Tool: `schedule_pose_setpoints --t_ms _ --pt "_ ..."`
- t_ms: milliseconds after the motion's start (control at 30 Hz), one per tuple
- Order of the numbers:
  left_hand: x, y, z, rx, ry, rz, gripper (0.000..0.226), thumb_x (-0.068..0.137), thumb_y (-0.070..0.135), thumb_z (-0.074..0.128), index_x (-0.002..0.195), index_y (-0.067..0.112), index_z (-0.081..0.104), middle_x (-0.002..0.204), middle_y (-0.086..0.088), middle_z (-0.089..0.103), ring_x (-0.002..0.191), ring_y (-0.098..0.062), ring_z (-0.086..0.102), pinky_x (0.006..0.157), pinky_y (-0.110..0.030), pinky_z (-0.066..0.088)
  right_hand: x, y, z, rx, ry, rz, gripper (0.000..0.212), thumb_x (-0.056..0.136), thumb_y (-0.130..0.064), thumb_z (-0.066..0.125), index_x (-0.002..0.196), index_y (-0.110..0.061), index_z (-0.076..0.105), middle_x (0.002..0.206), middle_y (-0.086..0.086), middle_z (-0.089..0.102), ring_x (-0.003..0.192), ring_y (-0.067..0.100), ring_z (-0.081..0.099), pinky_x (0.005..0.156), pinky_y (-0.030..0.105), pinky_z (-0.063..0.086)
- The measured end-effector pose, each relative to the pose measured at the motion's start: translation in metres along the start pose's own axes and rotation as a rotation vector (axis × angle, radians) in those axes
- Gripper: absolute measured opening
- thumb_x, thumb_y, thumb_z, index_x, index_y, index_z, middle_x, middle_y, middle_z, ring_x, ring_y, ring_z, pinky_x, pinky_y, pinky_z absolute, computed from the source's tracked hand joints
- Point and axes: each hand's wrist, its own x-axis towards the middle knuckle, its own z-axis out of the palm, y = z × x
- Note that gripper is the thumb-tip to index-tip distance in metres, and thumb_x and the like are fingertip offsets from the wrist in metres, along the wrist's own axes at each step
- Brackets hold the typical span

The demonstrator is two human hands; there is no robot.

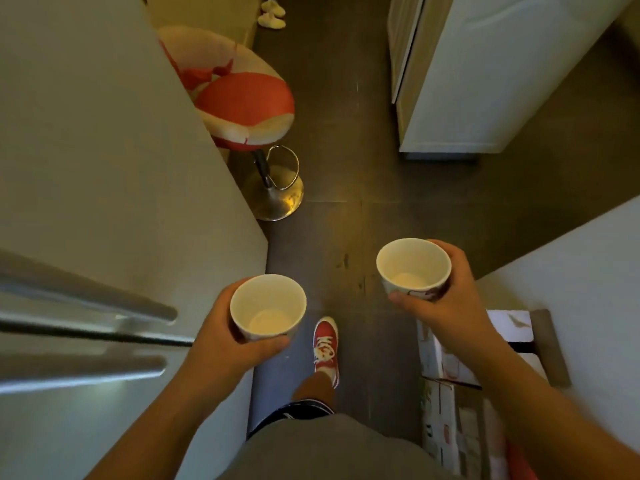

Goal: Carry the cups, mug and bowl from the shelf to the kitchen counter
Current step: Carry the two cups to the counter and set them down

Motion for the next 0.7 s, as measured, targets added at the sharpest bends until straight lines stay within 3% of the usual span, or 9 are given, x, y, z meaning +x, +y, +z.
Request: schedule_pose_setpoints --t_ms 100,233,367,467,600,633,700 --pt "0.065 0.003 0.014 0.010 -0.027 0.002 0.073 0.061 0.020 0.085 0.116 0.045 0.045 0.116 0.027 0.053 0.102 0.010 0.057 0.072 -0.011 0.050 0.052 0.002 -0.004 -0.006 0.032 0.016 0.090 0.050 -0.048 0.080 0.128 -0.045 0.035 0.113 -0.037 0.045 0.107 0.000 0.053 0.077 0.007 0.047" --pt "0.149 0.030 0.046 -0.041 -0.104 -0.024 0.068 0.067 0.014 0.085 0.117 0.040 0.047 0.116 0.022 0.056 0.103 0.001 0.060 0.084 -0.022 0.056 0.103 -0.001 -0.027 -0.014 0.109 0.043 0.088 0.053 -0.042 0.080 0.130 -0.038 0.036 0.117 -0.029 0.047 0.106 0.004 0.054 0.077 0.009 0.046" --pt "0.221 0.071 0.085 -0.066 -0.227 -0.015 0.068 0.055 0.036 0.083 0.112 0.047 0.046 0.112 0.030 0.053 0.100 0.007 0.058 0.067 -0.008 0.052 0.133 0.001 -0.057 -0.021 0.199 0.088 0.083 0.060 -0.027 0.082 0.129 -0.034 0.037 0.115 -0.029 0.048 0.103 -0.003 0.055 0.063 0.002 0.048" --pt "0.267 0.094 0.116 -0.053 -0.335 0.018 0.065 0.065 0.023 0.086 0.109 0.048 0.046 0.100 0.041 0.056 0.096 0.025 0.052 0.062 0.000 0.047 0.148 0.006 -0.081 -0.042 0.281 0.116 0.080 0.059 -0.027 0.079 0.128 -0.029 0.039 0.114 -0.027 0.048 0.099 -0.010 0.055 0.063 0.000 0.046" --pt "0.327 0.130 0.163 -0.053 -0.472 0.047 0.069 0.054 0.035 0.083 0.112 0.044 0.046 0.094 0.050 0.055 0.098 0.023 0.053 0.066 0.000 0.046 0.174 0.015 -0.117 -0.015 0.417 0.149 0.072 0.063 -0.015 0.078 0.125 -0.017 0.042 0.118 -0.005 0.056 0.096 0.005 0.058 0.080 0.015 0.048" --pt "0.341 0.139 0.177 -0.051 -0.498 0.051 0.072 0.052 0.038 0.083 0.114 0.045 0.047 0.096 0.047 0.056 0.100 0.020 0.054 0.068 -0.003 0.048 0.182 0.018 -0.126 0.005 0.439 0.158 0.071 0.065 -0.015 0.081 0.123 -0.016 0.041 0.116 -0.007 0.059 0.094 0.006 0.060 0.084 0.020 0.051" --pt "0.370 0.156 0.206 -0.036 -0.534 0.066 0.076 0.050 0.040 0.084 0.116 0.046 0.046 0.103 0.040 0.058 0.104 0.013 0.055 0.072 -0.006 0.051 0.201 0.026 -0.147 0.056 0.473 0.186 0.081 0.059 -0.037 0.087 0.121 -0.015 0.041 0.109 -0.020 0.061 0.096 0.001 0.063 0.086 0.023 0.056"
